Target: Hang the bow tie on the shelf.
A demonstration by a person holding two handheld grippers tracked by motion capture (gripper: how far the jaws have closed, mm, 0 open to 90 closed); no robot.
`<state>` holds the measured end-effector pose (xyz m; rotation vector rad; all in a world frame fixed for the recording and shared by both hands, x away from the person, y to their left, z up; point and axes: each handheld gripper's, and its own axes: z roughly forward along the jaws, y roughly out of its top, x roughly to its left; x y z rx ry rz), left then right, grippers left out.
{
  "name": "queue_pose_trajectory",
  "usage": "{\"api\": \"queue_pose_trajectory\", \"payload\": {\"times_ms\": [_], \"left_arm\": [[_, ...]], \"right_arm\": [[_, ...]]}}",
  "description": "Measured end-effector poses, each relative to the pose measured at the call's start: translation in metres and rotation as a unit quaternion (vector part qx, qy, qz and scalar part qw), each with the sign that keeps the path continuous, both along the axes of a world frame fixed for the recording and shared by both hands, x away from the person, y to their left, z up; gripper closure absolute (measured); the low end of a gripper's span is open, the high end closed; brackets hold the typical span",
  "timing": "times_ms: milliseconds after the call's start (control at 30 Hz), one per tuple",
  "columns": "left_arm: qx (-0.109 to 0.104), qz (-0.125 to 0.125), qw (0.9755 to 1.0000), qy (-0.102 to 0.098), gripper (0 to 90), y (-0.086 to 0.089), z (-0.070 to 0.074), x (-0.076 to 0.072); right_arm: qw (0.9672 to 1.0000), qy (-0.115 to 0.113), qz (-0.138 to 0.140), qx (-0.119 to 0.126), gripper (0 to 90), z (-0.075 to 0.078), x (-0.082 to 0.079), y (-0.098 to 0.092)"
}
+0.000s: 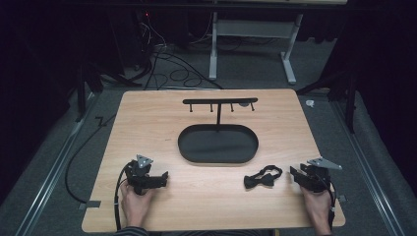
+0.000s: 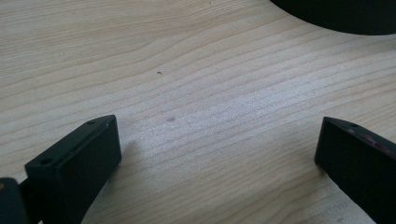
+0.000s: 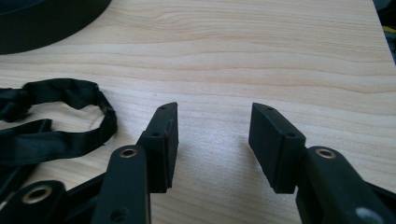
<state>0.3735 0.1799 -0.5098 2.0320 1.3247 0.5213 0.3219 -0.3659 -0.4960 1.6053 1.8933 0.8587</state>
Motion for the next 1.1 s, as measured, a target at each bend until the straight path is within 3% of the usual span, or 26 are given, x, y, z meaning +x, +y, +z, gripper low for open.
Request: {"api": "queue_pose_trajectory", "payload": {"times_ms": [233,600,1100], "left_arm": [[0.000,0.000,1.0000,0.000,0.8,0.000,0.000,0.000],[0.001,0.000,1.0000,0.000,0.7,0.000,0.000,0.000],[0.000,0.001,1.0000,0.000,0.7,0.000,0.000,0.000]], "right_arm": [[0.9996,-0.016,0.016,0.019,60.5,0.008,-0.009,0.005],[0.9980,-0.019,0.047,0.039,65.5,0.015,-0.009,0.015],[0.9968,0.002,0.066,0.046,70.5,0.011,0.004,0.030]]}}
